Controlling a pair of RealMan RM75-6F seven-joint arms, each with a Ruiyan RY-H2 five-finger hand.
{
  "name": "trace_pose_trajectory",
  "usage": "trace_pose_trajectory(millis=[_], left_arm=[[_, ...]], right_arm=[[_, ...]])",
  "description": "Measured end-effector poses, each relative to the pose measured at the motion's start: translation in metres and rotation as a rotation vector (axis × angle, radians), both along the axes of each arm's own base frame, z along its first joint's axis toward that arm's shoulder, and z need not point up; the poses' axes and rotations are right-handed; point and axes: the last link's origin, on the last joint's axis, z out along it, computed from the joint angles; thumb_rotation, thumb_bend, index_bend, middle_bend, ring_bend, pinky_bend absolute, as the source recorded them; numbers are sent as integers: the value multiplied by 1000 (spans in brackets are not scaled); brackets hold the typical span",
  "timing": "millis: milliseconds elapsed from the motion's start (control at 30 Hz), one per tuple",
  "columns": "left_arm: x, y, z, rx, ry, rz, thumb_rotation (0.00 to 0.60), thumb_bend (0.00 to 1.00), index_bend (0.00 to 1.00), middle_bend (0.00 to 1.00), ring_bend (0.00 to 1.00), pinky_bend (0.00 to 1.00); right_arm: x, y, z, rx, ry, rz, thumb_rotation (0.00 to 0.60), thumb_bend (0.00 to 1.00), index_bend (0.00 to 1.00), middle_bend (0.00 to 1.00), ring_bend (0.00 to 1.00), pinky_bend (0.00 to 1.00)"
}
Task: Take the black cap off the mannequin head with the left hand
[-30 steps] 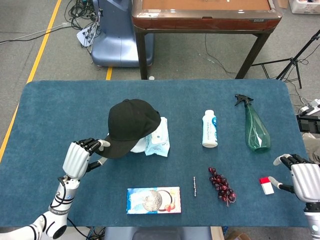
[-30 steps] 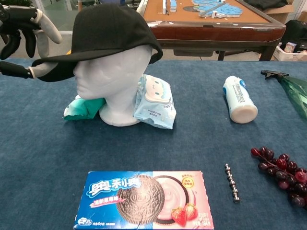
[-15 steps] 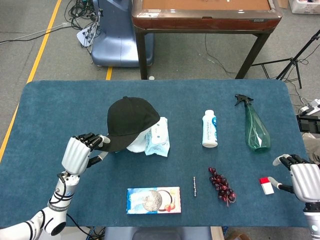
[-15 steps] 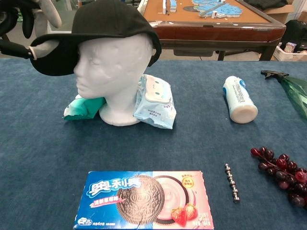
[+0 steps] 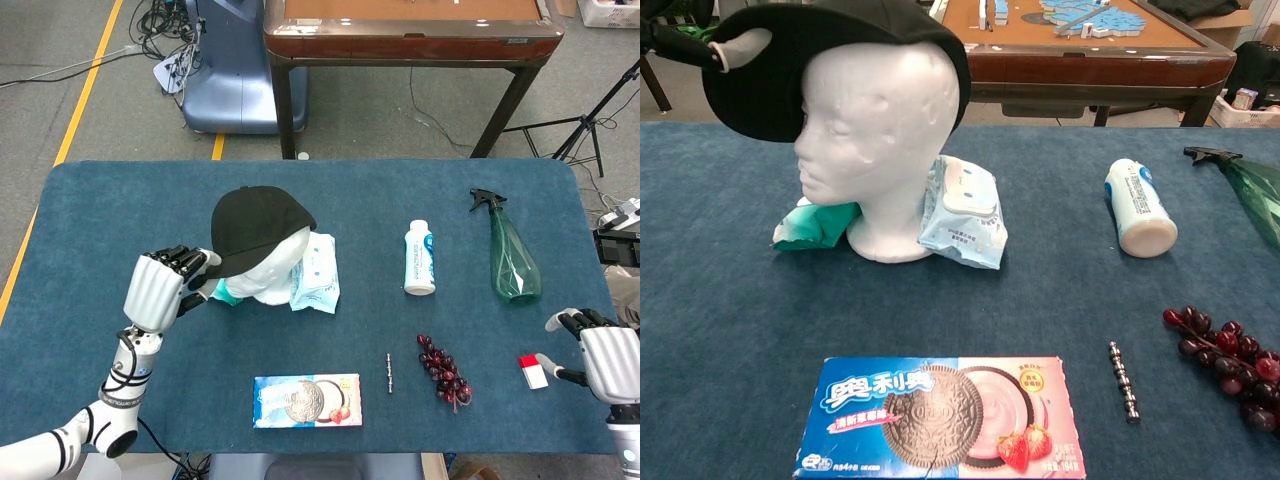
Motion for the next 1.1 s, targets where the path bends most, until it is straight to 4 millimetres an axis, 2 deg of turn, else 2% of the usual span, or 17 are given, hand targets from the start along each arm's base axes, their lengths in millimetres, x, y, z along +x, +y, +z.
trace_pose_trajectory(millis=[267,500,833,1100], left_arm=[[8,12,4,20,30,29,600,575,516,699,666,872],[3,29,8,40,67,83,600,575,516,699,666,873],[-23,53,17,102,159,160,600,575,516,699,666,873],[-52,68,34,201,298,191,600,574,516,699,666,873]], right_arm=[[0,0,0,2,-1,-3,600,50,488,476,398,563],[-1,-1,0,4,0,-5,600,50,488,476,398,563],[-1,-2,-1,6,1,-9,600,50,489,476,398,563],[-1,-2,-2,8,3,-11,600,50,488,476,398,563]])
